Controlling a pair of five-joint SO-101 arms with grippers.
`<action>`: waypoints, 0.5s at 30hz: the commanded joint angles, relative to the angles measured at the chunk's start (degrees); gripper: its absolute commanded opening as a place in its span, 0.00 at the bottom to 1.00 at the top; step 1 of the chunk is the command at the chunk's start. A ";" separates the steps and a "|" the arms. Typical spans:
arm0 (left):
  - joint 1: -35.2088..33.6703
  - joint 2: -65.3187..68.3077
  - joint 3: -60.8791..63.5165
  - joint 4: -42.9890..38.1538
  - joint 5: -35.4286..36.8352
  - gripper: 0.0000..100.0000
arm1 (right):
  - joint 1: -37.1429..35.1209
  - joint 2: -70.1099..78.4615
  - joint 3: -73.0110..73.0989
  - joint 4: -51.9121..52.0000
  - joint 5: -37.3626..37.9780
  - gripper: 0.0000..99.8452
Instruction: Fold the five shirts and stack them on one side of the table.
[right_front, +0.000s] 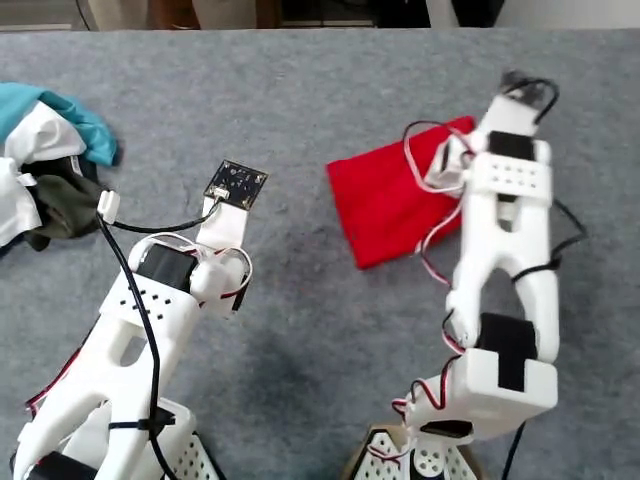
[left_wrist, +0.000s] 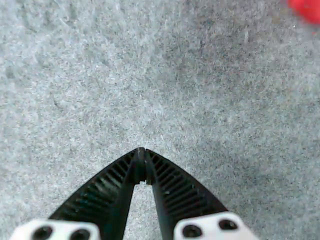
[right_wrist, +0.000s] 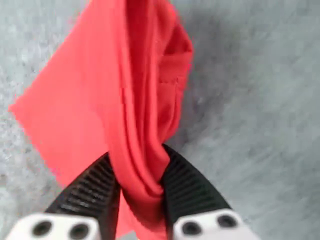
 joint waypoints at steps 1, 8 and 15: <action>-0.44 -1.36 -0.79 0.00 0.44 0.02 | 3.21 0.13 -5.85 -0.09 5.36 0.00; -0.44 -1.36 -0.79 0.00 0.44 0.02 | 8.92 9.63 -10.42 -5.80 12.04 0.00; -0.44 -1.36 -0.79 0.00 0.44 0.02 | 14.99 21.05 -25.27 -5.27 12.66 0.00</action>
